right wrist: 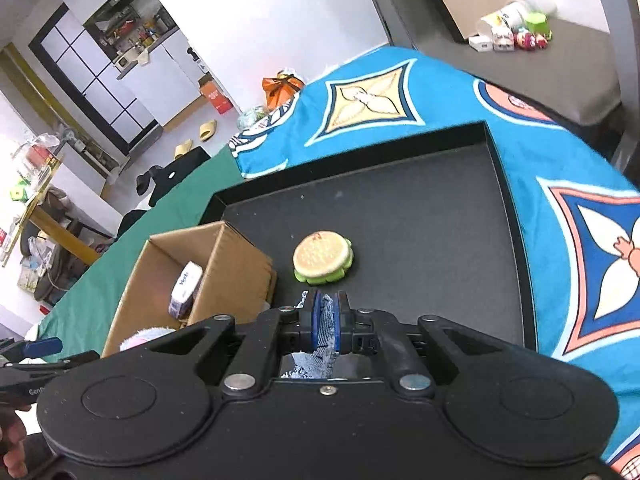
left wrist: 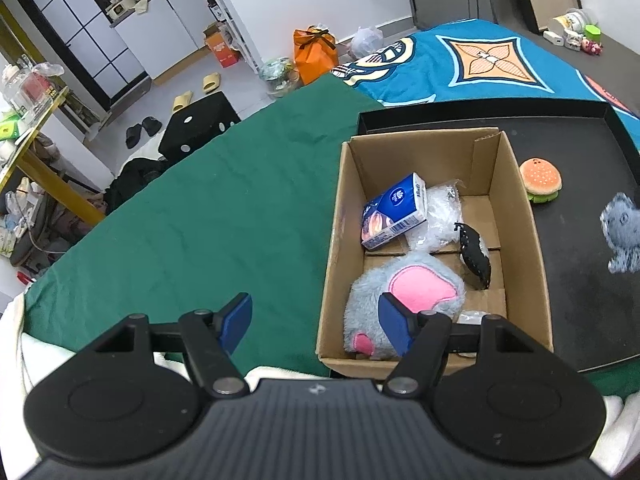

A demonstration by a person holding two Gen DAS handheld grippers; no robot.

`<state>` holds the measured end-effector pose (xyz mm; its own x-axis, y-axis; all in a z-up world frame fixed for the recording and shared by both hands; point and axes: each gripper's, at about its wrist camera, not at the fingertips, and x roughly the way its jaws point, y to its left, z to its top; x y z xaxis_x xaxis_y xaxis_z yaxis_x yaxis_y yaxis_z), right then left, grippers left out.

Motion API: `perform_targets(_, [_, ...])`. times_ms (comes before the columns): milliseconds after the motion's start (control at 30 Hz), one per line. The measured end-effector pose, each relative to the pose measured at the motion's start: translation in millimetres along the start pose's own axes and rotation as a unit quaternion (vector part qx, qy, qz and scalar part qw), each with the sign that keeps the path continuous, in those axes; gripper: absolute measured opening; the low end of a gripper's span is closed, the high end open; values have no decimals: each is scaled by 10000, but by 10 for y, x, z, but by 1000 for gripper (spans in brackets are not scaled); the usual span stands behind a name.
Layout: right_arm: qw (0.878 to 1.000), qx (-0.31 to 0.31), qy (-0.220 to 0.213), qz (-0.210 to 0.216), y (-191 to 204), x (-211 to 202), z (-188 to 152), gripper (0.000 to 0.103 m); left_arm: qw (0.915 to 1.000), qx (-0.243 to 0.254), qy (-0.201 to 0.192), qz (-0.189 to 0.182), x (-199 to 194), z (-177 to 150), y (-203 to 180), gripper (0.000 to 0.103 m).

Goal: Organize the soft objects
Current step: 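Carry the denim plush with the right gripper and drop it into the box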

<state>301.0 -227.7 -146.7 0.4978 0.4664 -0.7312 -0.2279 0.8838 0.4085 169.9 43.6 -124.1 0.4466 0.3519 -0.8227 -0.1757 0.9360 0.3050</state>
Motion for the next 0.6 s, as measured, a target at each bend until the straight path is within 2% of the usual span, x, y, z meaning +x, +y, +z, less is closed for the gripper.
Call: perform_targets(600, [9981, -527, -274, -168, 658, -87, 275, 7, 9979, -390, -76, -517, 93, -110, 286, 68])
